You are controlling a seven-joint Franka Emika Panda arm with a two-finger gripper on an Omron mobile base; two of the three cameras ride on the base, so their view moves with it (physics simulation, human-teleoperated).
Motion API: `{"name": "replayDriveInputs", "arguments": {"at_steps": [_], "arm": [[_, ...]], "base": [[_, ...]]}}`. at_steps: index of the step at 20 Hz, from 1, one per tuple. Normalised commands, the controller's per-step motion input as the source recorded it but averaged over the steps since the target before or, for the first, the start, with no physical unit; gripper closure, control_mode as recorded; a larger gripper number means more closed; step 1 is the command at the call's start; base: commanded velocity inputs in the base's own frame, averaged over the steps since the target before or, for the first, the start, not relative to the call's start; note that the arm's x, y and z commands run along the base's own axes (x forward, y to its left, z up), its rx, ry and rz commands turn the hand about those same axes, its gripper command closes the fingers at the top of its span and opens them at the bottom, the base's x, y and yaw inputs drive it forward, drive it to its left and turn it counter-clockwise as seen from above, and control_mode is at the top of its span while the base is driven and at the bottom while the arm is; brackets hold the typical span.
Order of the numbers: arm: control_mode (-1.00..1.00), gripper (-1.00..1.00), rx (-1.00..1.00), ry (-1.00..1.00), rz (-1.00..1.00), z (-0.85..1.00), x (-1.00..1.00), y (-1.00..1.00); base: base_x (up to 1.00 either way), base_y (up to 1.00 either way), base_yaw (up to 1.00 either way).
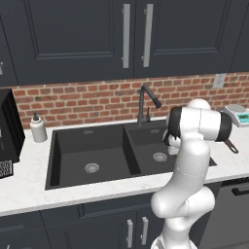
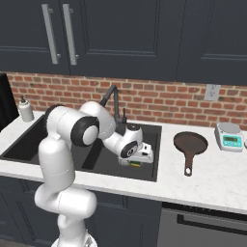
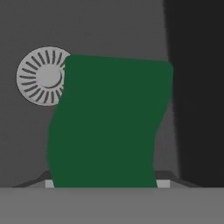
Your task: Pick the pan and sponge and place them into the sink. Then turn on the water.
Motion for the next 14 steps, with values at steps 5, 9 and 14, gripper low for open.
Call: {"name": "replayDriveInputs", "arguments": {"at_steps": [5, 9, 14], "arm": [[-1.0, 1.0, 0.0, 0.0, 0.0, -0.5, 0.19, 0.04], [-1.0, 1.0, 0.0, 0.0, 0.0, -0.49, 0.15, 0.05], [-1.0, 1.0, 0.0, -0.01, 0.02, -0.38, 0.0, 0.13]], "base": [[0.0, 0.0, 0.0], [0.0, 0.0, 0.0], [0.0, 0.0, 0.0]]}}
